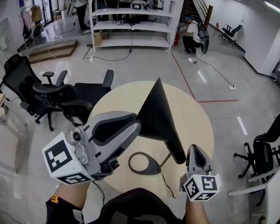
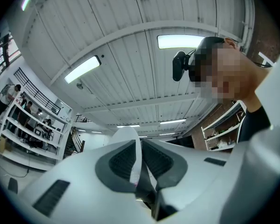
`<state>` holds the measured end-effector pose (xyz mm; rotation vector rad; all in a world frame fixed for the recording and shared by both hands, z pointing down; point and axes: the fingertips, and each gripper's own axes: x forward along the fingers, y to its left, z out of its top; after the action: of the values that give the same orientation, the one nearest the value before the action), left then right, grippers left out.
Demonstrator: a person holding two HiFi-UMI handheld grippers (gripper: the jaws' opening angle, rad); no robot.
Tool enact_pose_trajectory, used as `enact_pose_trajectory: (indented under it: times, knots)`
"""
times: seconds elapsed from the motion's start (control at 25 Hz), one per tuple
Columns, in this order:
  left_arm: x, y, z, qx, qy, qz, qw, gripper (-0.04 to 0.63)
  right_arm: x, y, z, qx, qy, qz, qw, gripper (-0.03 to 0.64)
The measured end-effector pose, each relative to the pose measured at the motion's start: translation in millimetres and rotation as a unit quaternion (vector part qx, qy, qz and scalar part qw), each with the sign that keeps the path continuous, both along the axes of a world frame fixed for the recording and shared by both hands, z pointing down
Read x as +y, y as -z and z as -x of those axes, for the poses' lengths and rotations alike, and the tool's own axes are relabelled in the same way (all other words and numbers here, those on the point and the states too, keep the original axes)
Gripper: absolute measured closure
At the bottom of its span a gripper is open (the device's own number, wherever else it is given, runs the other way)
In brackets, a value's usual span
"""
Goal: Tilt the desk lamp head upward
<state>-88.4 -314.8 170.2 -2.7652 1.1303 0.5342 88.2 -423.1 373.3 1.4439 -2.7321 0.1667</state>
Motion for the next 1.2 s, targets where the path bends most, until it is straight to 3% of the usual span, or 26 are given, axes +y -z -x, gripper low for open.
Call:
enact_pose_trajectory:
  times: [0.2, 0.52, 0.64, 0.8, 1.2]
  knots:
    - [18.2, -0.4, 16.5, 0.019, 0.0, -0.01, 0.9998, 0.515, 14.0, 9.6, -3.6, 0.002, -0.021, -0.009, 1.0, 0.606]
    - [18.6, -32.9, 82.9, 0.098, 0.075, 0.029, 0.992, 0.515, 31.2, 7.5, -13.3, 0.011, -0.059, -0.004, 0.998, 0.606]
    - [11.7, -70.5, 96.6, 0.079, 0.104, 0.063, 0.9895, 0.515, 36.2, -1.1, -10.7, 0.014, -0.074, 0.001, 0.997, 0.606]
    - [1.7, -125.6, 84.6, 0.024, 0.12, 0.107, 0.9868, 0.515, 44.9, -7.6, -5.0, 0.022, -0.086, 0.005, 0.996, 0.606]
    - [7.1, -219.6, 14.2, -0.035, 0.048, 0.185, 0.9809, 0.517, 77.7, -31.9, 1.4, 0.037, -0.139, 0.026, 0.989, 0.607]
